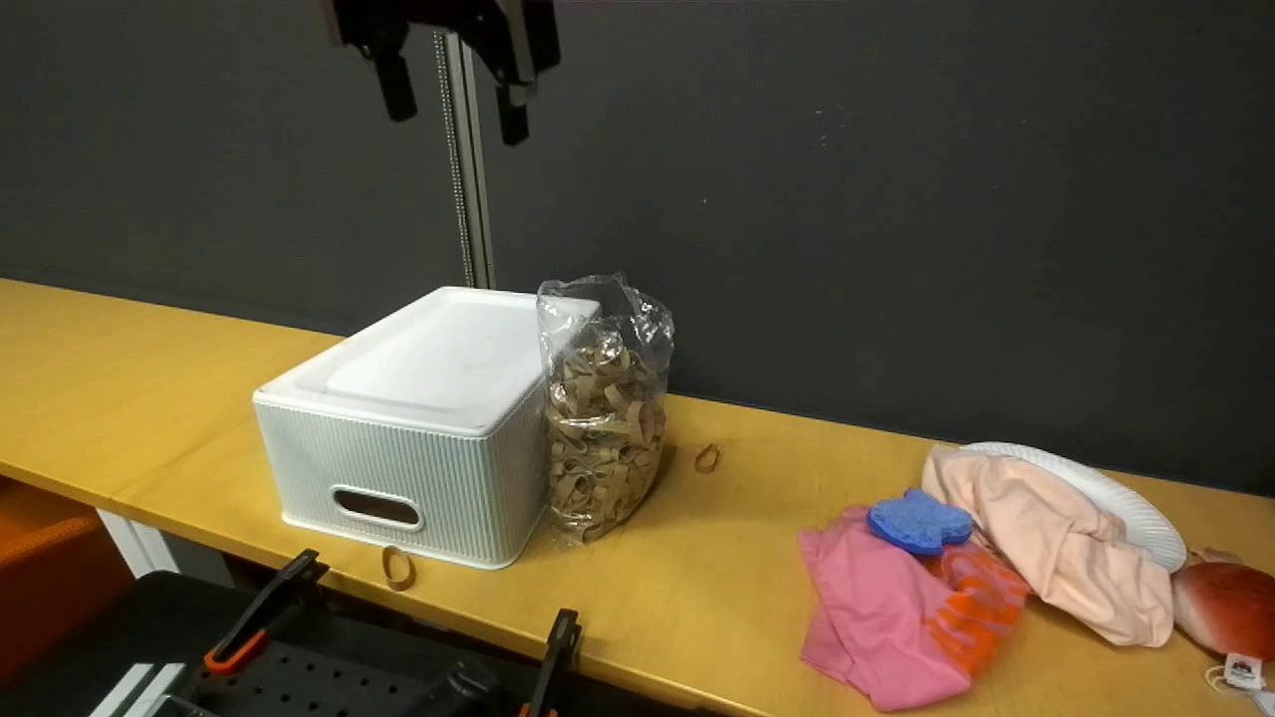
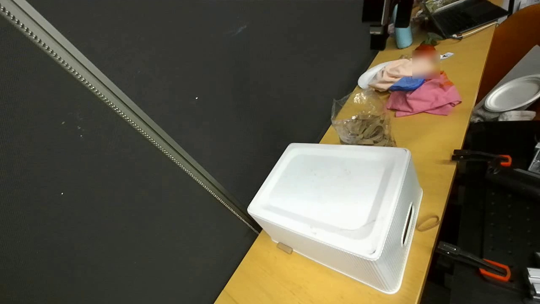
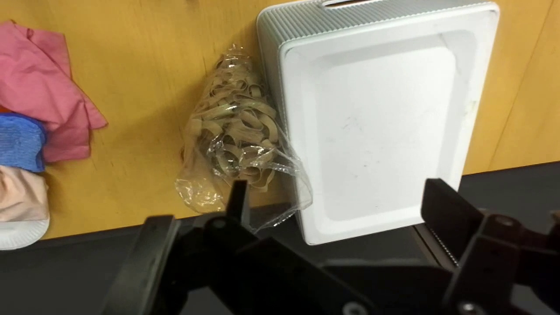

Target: Take the rubber bands out of the plastic bag

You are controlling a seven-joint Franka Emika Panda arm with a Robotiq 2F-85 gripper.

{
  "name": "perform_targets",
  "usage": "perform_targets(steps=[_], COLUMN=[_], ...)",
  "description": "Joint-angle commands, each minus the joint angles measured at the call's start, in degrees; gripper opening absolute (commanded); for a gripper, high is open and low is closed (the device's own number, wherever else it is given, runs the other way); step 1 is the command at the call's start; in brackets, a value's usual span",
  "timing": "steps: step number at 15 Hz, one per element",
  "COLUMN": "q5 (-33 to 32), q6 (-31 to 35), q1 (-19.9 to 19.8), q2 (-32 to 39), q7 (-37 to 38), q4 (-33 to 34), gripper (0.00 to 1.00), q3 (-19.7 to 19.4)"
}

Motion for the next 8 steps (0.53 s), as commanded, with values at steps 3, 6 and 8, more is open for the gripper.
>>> perform_targets(steps=[3, 6, 8], q5=[2.84, 5.02, 6.42], q6=[3.72, 5.30, 5.42], q1=[-0.15, 0.11, -0.23], q2=[13.08, 20.29, 24.31], q7=[-6.50, -8.69, -9.85], q4=[7.72, 11.75, 14.04], gripper=[1.00, 1.00, 1.00], q3=[-5.44, -6.37, -6.21])
